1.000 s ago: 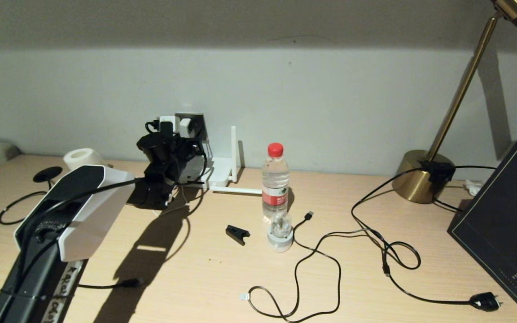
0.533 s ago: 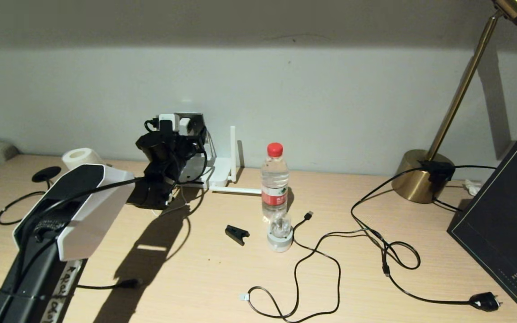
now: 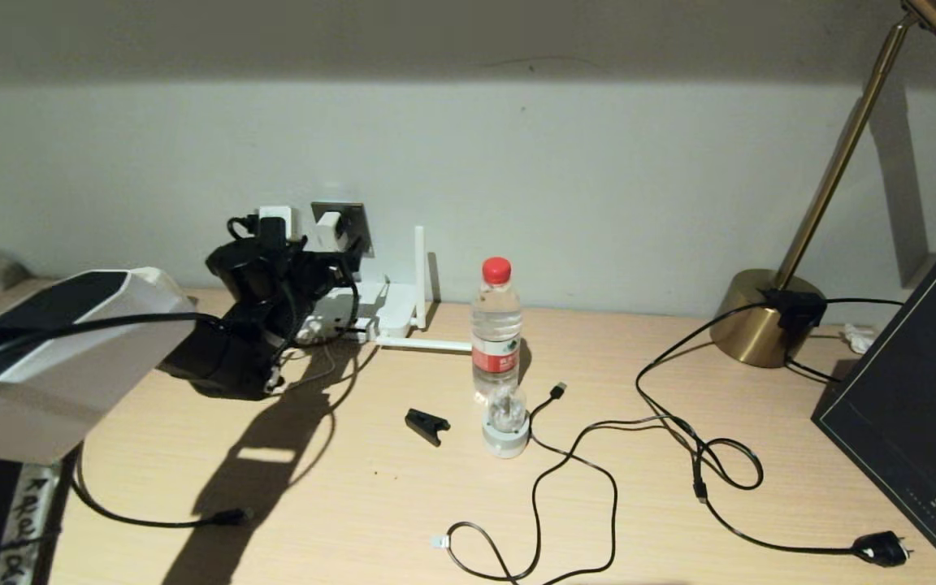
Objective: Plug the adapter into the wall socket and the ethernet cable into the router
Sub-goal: Plug plug into socket, then pick up cable
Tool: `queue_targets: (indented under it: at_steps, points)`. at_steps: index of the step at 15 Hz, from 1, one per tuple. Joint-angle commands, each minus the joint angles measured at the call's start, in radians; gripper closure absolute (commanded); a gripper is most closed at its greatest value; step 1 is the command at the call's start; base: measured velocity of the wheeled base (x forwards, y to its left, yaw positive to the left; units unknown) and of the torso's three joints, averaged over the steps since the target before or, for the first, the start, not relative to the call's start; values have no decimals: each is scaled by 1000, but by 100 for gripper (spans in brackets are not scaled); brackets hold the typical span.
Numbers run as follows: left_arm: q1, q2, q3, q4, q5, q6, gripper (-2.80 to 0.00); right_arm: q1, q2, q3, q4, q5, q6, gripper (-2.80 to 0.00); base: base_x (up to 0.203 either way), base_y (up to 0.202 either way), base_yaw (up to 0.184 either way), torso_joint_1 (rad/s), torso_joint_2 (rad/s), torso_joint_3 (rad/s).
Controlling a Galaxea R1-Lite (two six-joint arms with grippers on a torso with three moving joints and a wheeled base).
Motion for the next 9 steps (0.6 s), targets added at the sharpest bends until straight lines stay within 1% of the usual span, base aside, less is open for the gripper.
queue_targets:
  at_steps: [1,3,5,6,7,9]
  points:
    - [-1,-198,122,-20,-1,0,-280,0,1,35,-1,0,-1,0,0,0,0,0,0,0]
    - [-6,-316,207,-20,-5,2,-280,0,2,35,-1,0,-1,0,0,0,0,0,0,0]
    - [-10,-451,310,-10,-30,18,-280,0,2,35,-1,0,-1,0,0,0,0,0,0,0]
    - [-11,-524,368,6,-52,40,-280,0,1,35,-1,0,-1,0,0,0,0,0,0,0]
    - [-11,-608,434,33,-81,74,-280,0,0,35,-1,0,-1,0,0,0,0,0,0,0]
    - [-8,-770,546,132,-166,167,-280,0,1,35,-1,0,-1,0,0,0,0,0,0,0]
